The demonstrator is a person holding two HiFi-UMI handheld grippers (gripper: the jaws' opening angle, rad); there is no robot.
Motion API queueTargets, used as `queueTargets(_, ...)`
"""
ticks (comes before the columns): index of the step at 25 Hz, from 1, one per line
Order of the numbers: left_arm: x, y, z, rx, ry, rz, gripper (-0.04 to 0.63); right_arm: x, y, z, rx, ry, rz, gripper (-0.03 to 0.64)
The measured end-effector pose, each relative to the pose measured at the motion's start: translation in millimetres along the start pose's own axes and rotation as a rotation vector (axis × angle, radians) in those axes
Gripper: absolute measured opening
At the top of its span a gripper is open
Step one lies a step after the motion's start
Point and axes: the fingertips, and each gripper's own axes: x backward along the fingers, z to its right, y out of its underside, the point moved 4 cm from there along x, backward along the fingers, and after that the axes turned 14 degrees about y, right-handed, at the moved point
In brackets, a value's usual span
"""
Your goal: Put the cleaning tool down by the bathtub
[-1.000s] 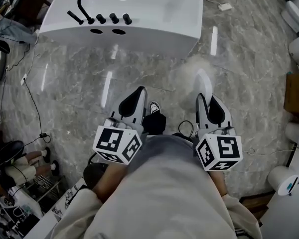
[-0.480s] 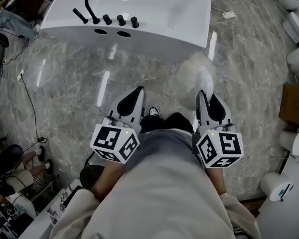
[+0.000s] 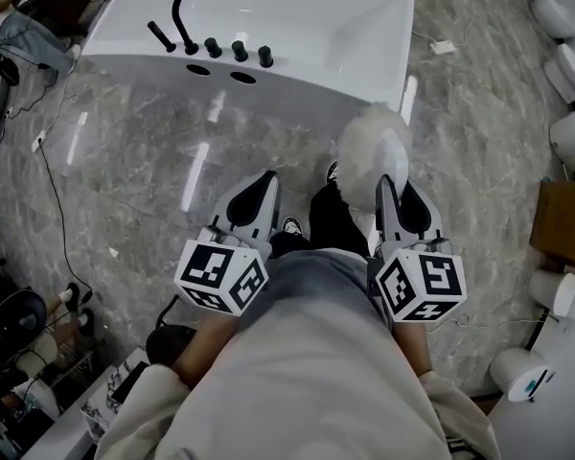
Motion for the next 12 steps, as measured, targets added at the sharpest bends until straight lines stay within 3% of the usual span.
queueTargets(12, -55, -22, -31, 0.005, -0.041, -0.014, 0.009, -76, -31, 18, 0.005, -0.032, -0.014, 0.074)
